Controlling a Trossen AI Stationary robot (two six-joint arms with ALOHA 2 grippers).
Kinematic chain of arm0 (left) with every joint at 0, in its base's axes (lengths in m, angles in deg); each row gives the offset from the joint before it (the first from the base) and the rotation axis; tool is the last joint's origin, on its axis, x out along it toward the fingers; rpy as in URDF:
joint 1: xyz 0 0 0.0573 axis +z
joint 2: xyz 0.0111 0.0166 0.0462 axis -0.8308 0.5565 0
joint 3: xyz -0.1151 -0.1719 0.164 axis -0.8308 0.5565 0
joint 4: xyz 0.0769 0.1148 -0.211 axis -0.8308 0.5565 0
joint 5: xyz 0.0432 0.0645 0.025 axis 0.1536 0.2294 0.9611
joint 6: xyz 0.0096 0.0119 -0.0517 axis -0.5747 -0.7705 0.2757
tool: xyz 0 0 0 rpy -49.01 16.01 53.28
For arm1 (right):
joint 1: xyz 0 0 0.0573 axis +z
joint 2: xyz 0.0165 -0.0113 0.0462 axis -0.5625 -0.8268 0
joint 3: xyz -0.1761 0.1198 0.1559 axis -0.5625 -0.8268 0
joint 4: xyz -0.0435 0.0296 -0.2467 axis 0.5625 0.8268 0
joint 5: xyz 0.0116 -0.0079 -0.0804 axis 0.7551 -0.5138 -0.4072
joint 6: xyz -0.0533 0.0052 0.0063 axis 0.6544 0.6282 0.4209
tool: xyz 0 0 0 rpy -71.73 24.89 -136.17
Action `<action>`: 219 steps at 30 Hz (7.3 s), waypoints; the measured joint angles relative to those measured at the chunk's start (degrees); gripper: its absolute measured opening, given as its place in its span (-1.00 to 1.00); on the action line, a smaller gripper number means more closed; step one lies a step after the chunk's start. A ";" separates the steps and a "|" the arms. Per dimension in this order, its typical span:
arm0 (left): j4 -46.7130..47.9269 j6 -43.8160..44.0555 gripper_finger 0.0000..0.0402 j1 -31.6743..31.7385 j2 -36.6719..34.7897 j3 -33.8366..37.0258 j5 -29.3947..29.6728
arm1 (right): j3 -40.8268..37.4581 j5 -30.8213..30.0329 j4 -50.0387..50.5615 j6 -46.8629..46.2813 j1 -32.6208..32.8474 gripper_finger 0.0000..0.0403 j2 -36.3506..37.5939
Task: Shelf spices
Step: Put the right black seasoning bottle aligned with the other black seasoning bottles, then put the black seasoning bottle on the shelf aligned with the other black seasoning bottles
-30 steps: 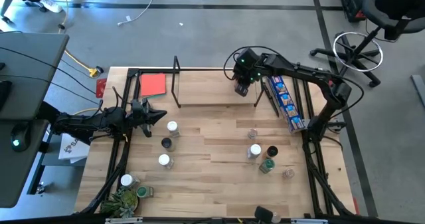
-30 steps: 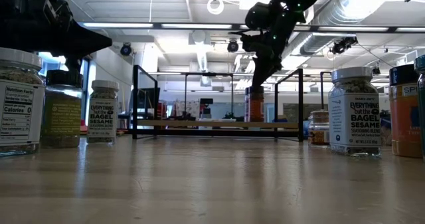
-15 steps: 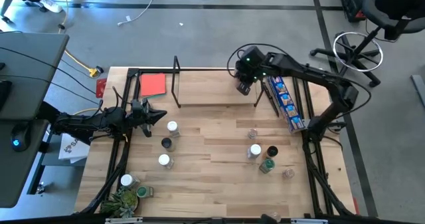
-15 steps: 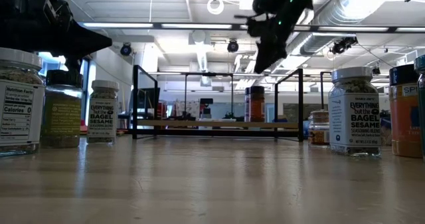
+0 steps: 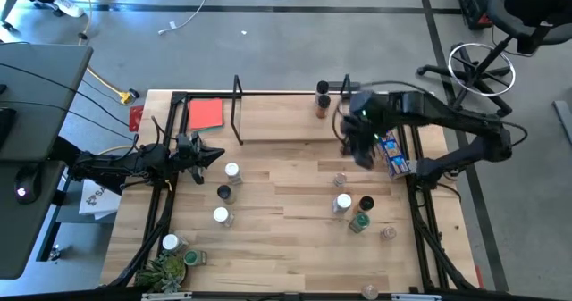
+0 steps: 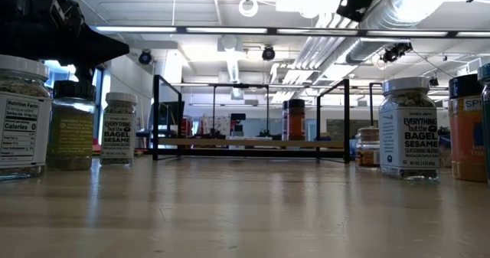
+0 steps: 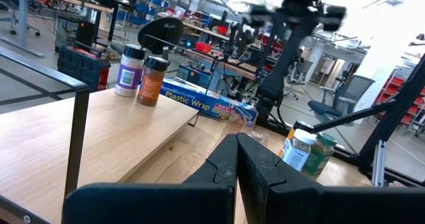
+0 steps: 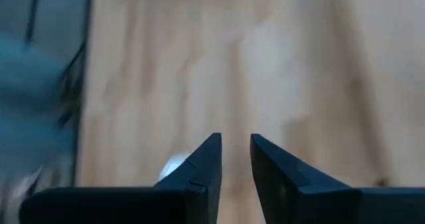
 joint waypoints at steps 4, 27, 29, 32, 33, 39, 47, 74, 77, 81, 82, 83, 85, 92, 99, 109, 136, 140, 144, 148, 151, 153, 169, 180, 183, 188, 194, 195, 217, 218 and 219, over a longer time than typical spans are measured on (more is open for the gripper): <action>0.00 -0.01 -1.00 0.00 0.00 0.00 0.00 | 0.00 1.18 9.07 -0.01 7.02 -0.51 0.25; 0.09 -0.07 -1.00 0.00 0.00 -0.02 0.00 | -19.35 -15.06 -1.84 -10.49 33.78 0.37 0.58; 0.07 -0.06 -1.00 -0.01 0.00 -0.02 0.00 | -21.31 -15.09 -3.46 -10.58 33.61 0.37 0.58; 0.07 -0.05 -1.00 -0.02 0.00 -0.02 0.00 | -23.67 -16.67 -4.11 -11.68 33.57 0.37 0.58; 0.07 -0.05 -1.00 0.00 0.00 -0.02 0.00 | -24.27 -17.20 -4.16 -12.12 33.57 0.37 0.58; 0.02 -0.02 -1.00 -0.01 0.00 -0.02 0.01 | -27.74 -17.31 -7.72 -12.72 33.59 0.37 0.58; -0.13 0.04 -1.00 -0.01 0.00 -0.02 0.03 | -30.51 -17.73 -11.01 -13.04 33.57 0.09 0.58; -0.21 -0.01 -1.00 -0.01 0.00 -0.02 0.02 | 14.35 -14.22 13.32 -13.77 -0.51 -0.07 -6.98; -0.27 -0.01 -1.00 -0.01 0.00 -0.02 0.02 | 20.27 -14.21 12.98 -11.39 -4.39 -0.07 -13.54; -0.31 0.01 -1.00 0.00 0.00 -0.02 0.02 | 24.58 -14.82 12.29 -4.94 -8.61 -0.07 -21.57; -0.31 -0.01 -1.00 0.00 0.00 -0.02 0.02 | 24.72 -15.64 11.51 -3.25 -9.70 -0.07 -23.07; -0.31 -0.01 -1.00 0.00 0.00 -0.02 0.02 | 24.58 -16.17 10.28 -2.21 -10.81 -0.07 -24.33; -0.28 0.02 -1.00 -0.01 0.00 -0.02 0.02 | 22.86 -16.16 7.60 -1.48 -12.99 -0.07 -26.52; -0.31 0.04 -1.00 0.00 0.00 -0.02 0.02 | 16.64 -16.46 3.74 -2.19 -17.78 -0.07 -30.35; -0.16 -0.01 -1.00 0.00 0.00 -0.02 0.02 | 14.85 -18.51 1.42 -2.47 -19.32 -0.07 -32.27; -0.02 -0.03 -1.00 -0.02 0.00 -0.02 -0.02 | 14.71 -22.44 -2.19 -3.78 -19.32 0.22 -33.39; 0.04 -0.05 -1.00 0.00 0.00 -0.02 0.00 | 14.93 -19.26 -4.73 -5.18 -22.64 0.29 -30.28; 0.04 -0.05 -1.00 -0.01 0.01 -0.02 0.00 | 14.93 -18.75 -4.81 -5.27 -22.41 0.29 -29.31; 0.07 -0.05 -1.00 -0.01 0.01 -0.02 0.00 | 14.93 -18.71 -4.64 -6.36 -22.43 0.29 -27.18; 0.07 -0.05 -1.00 0.00 0.00 -0.02 0.00 | 14.93 -18.50 -4.53 -6.63 -22.43 0.29 -24.10; 0.07 -0.05 -1.00 -0.01 0.00 -0.02 0.00 | 14.95 -16.99 -3.30 -5.10 -22.43 0.29 -22.10; 0.07 -0.05 -1.00 0.00 0.00 -0.02 0.00 | 14.95 -16.72 -2.14 -3.66 -22.43 0.29 -21.17; -0.07 0.02 -1.00 -0.02 0.00 -0.02 0.02 | 6.53 -23.20 0.62 -1.06 -22.23 0.29 -20.69; -0.15 1.48 -1.00 -0.02 0.01 -0.02 0.02 | 4.70 -19.35 -5.66 -1.14 -21.00 0.29 -20.84; -0.15 1.48 -1.00 0.00 0.00 -0.02 0.02 | 4.70 -17.59 -6.76 -2.24 -20.92 0.29 -20.99; -0.11 1.48 -1.00 -0.01 0.00 -0.02 0.02 | 4.70 -16.40 -7.96 -2.62 -20.92 0.29 -21.04; -0.03 1.46 -1.00 -0.02 0.00 -0.02 0.02 | 6.47 -16.03 -6.40 -2.64 -20.92 0.29 -21.06; -0.02 1.46 -1.00 -0.01 0.00 -0.02 0.02 | 7.59 -15.90 -5.45 -2.64 -20.92 0.29 -21.06; -12.75 19.07 -1.00 -0.02 0.02 0.02 1.97 | -2.85 -15.45 -9.37 -20.44 0.52 0.29 -0.68; -16.50 21.88 -1.00 -0.01 0.02 0.02 3.52 | -3.72 -15.34 -11.18 -23.02 0.52 0.29 -0.66; -20.26 24.27 -1.00 0.00 0.00 0.02 5.36 | -4.23 -15.04 -12.80 -25.16 0.52 0.29 -0.66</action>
